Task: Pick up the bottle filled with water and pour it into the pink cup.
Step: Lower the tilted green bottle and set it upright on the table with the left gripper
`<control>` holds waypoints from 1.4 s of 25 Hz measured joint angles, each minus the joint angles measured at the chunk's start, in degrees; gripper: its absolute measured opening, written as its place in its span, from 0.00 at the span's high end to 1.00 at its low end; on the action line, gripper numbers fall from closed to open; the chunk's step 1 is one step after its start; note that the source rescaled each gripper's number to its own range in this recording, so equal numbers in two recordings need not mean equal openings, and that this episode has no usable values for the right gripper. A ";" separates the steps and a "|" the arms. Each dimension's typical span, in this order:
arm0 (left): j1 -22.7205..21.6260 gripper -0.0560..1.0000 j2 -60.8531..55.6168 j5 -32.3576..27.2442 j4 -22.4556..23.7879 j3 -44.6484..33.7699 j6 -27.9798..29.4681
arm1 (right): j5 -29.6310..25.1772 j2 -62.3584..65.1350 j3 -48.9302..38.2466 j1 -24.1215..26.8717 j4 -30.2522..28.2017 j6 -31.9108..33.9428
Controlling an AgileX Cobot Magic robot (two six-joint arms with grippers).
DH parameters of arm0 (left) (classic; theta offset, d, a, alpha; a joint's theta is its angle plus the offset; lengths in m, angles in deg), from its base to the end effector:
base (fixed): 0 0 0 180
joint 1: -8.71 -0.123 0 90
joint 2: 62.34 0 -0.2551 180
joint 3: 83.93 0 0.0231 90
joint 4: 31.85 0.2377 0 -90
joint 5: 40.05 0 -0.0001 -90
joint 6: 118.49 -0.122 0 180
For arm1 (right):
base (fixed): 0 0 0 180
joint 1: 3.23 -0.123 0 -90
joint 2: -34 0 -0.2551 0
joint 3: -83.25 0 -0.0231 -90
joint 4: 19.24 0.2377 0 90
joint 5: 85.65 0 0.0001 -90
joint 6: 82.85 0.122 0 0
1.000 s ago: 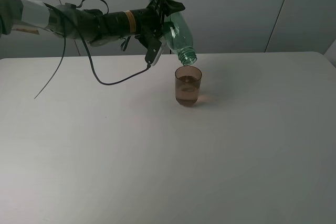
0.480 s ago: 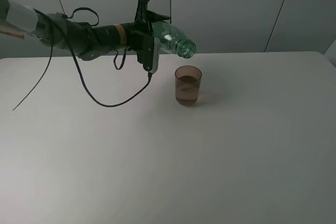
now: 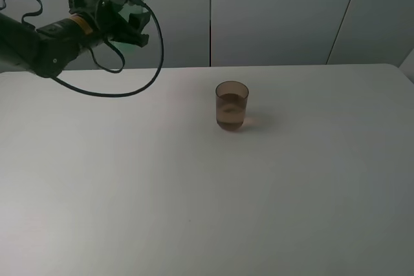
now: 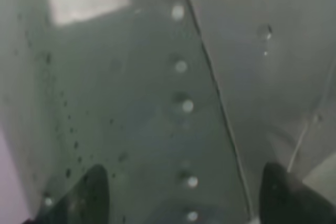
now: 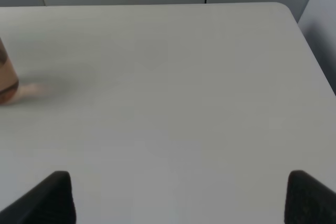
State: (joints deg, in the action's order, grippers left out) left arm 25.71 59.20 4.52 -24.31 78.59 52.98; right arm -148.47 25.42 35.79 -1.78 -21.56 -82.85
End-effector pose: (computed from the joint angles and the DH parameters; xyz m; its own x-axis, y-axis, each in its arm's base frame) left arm 0.4059 -0.1358 0.1661 0.0151 0.2458 -0.9692 0.3866 0.8925 0.2324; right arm 0.0386 -0.0054 0.2541 -0.4832 -0.0063 -0.8755 0.0479 0.9983 -0.0336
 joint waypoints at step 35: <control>-2.62 0.92 20.66 20.72 -4.06 -1.42 8.91 | 0.00 0.00 0.00 0.00 0.00 0.00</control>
State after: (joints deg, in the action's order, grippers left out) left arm 23.09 79.86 25.24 -28.37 77.17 61.90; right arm -148.47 25.42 35.79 -1.78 -21.56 -82.85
